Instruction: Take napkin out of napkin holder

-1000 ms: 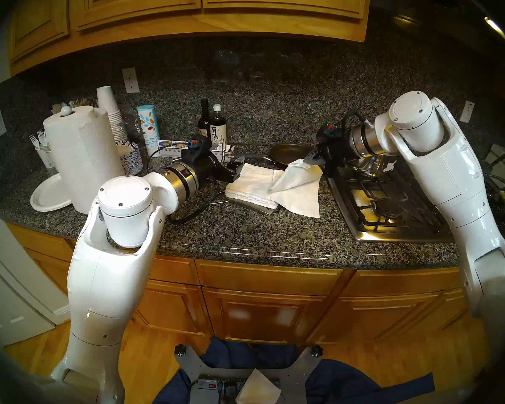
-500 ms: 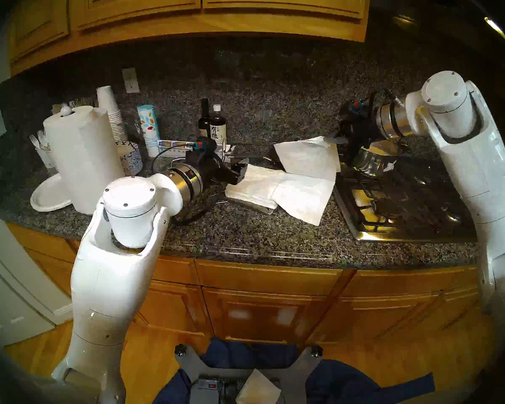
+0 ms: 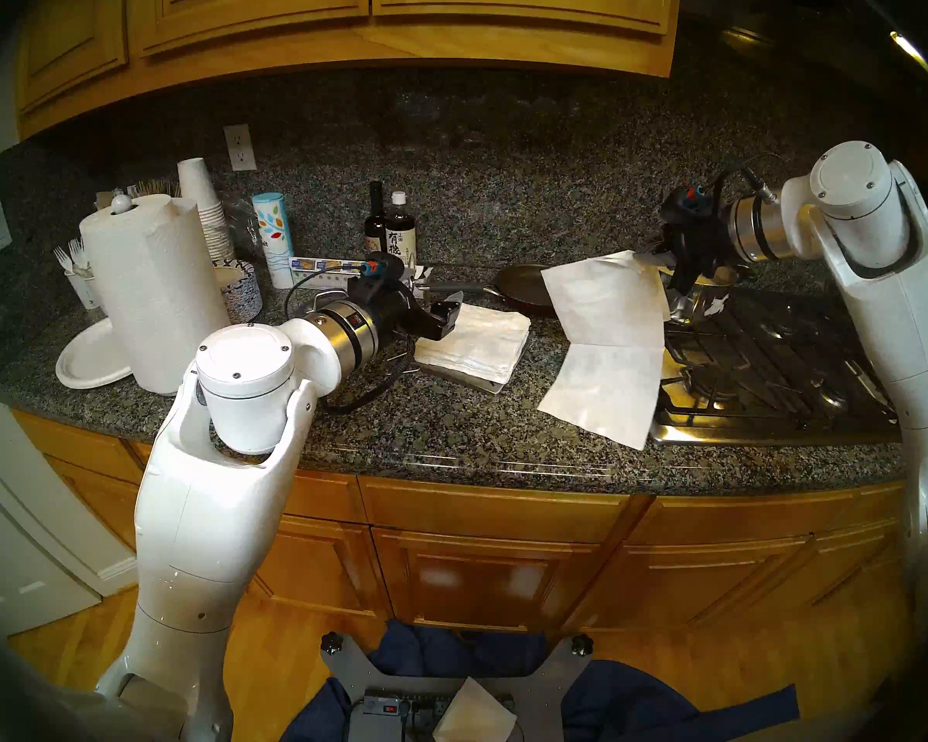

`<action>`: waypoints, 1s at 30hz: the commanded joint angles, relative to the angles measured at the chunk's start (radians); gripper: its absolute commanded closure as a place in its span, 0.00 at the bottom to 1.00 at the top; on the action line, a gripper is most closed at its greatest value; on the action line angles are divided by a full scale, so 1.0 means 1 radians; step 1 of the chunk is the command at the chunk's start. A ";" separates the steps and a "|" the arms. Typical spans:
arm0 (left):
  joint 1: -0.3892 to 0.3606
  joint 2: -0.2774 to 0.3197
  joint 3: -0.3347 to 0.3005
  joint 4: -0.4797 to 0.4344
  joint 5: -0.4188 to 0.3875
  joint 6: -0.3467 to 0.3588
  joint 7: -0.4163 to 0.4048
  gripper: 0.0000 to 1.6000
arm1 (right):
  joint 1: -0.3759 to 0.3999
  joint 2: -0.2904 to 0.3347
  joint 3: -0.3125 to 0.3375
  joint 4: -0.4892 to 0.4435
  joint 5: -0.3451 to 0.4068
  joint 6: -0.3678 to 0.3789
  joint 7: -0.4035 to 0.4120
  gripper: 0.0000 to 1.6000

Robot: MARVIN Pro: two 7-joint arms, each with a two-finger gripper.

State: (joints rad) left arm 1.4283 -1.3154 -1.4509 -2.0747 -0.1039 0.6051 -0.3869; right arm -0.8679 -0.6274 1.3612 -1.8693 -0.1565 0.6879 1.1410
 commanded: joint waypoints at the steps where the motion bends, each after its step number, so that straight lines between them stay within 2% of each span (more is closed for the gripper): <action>1: -0.039 -0.006 0.004 -0.022 0.004 -0.016 0.003 0.00 | -0.048 0.033 0.070 -0.019 0.026 -0.013 -0.010 1.00; 5: -0.041 -0.006 0.008 -0.021 0.008 -0.016 0.004 0.00 | -0.084 0.008 0.091 -0.025 0.040 -0.048 -0.042 1.00; 10: -0.046 -0.006 0.014 -0.023 0.011 -0.012 0.008 0.00 | -0.075 -0.005 0.061 -0.008 0.022 -0.070 -0.062 1.00; 16: -0.044 -0.004 0.015 -0.027 0.017 -0.007 0.010 0.00 | -0.070 0.022 0.014 -0.013 0.020 -0.062 -0.003 1.00; 24: -0.049 -0.008 0.021 -0.024 0.020 -0.007 0.006 0.00 | -0.103 0.060 0.001 -0.061 0.034 -0.033 0.075 1.00; 30: -0.055 -0.011 0.024 -0.015 0.019 -0.008 0.002 0.00 | -0.140 0.061 -0.003 -0.086 0.044 -0.002 0.068 1.00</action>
State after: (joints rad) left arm 1.4124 -1.3188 -1.4267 -2.0713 -0.0788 0.6075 -0.3782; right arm -0.9888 -0.5921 1.3457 -1.9182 -0.1258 0.6567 1.1861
